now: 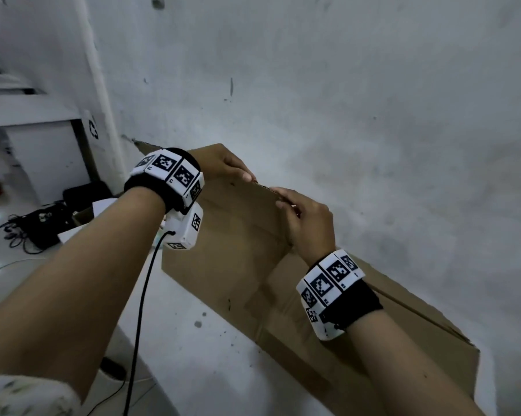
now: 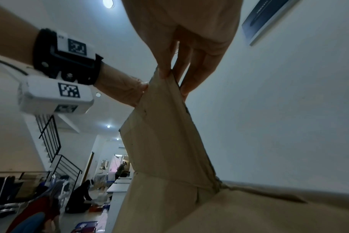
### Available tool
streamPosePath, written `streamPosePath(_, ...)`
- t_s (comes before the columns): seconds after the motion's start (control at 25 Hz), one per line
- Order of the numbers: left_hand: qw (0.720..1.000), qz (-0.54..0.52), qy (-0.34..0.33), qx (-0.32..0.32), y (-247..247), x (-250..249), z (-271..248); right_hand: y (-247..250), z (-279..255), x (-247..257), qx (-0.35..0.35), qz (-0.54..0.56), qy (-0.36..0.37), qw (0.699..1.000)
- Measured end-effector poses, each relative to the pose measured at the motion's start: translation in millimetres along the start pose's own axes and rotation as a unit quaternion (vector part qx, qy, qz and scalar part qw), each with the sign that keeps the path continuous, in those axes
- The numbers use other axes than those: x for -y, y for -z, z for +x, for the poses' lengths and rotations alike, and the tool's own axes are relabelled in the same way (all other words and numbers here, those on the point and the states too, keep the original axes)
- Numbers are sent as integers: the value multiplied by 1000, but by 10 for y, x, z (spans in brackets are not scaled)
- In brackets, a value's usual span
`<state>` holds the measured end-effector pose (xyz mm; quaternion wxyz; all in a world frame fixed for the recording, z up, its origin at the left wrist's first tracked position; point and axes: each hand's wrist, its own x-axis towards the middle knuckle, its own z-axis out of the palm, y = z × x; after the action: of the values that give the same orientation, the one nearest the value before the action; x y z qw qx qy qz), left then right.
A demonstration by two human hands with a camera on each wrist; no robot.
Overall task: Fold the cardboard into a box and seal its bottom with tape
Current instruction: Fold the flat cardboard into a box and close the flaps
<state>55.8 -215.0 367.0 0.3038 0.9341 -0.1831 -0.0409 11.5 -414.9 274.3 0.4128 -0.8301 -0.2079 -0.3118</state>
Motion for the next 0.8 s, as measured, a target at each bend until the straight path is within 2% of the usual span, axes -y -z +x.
streamPosePath(0.2,998,9,-30,-53,65,244,-10,-98,61,43,-28,21,-10,999)
streamPosePath(0.32,997,36,-13,-61,163,319,10,-117,42,34,-33,35,-7,999)
streamPosePath(0.44,998,52,-4,-43,162,417,16,-108,-62,16,-2,38,20,999)
streamPosePath(0.56,998,53,9,-28,123,522,39,-104,-121,-10,-5,30,27,999)
streamPosePath(0.8,998,33,-35,29,55,284,30,-159,-126,12,-8,-12,26,1000)
